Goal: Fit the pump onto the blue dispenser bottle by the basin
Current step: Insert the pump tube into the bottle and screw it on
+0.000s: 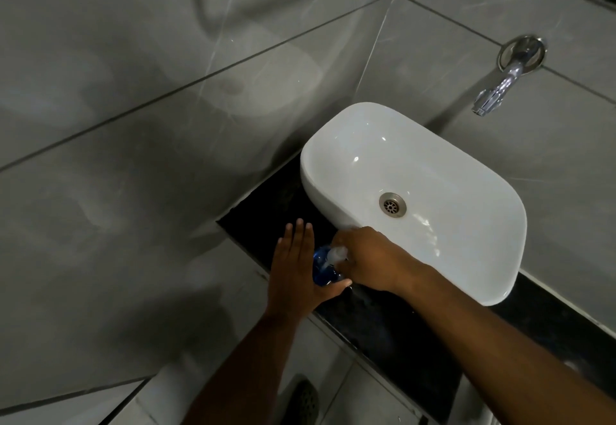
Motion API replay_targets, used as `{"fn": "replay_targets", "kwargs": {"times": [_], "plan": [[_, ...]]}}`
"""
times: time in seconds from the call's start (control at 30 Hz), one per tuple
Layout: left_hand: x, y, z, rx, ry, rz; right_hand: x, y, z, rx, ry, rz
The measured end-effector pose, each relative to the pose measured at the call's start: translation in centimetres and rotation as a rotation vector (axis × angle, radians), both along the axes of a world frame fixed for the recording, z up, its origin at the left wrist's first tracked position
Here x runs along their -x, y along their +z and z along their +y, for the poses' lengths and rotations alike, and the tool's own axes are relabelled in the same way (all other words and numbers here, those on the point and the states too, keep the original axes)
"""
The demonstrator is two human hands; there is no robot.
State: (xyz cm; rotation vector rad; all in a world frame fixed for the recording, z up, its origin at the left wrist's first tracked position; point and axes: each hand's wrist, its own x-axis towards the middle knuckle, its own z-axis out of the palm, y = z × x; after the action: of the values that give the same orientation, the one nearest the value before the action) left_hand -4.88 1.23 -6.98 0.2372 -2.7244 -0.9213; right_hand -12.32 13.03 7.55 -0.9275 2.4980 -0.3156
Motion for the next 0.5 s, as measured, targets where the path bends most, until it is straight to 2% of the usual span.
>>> {"fn": "replay_targets", "kwargs": {"times": [0.13,0.33,0.5], "plan": [[0.1,-0.3,0.1,0.014,0.014,-0.004,0.3,0.2,-0.4,-0.045,-0.027,0.061],[0.0,-0.5,0.3,-0.012,0.022,-0.027,0.5,0.3,-0.2,0.053,0.018,-0.071],[-0.1,-0.9,0.7,-0.077,0.032,-0.003,0.1,-0.8,-0.6,0.011,-0.055,0.014]]}}
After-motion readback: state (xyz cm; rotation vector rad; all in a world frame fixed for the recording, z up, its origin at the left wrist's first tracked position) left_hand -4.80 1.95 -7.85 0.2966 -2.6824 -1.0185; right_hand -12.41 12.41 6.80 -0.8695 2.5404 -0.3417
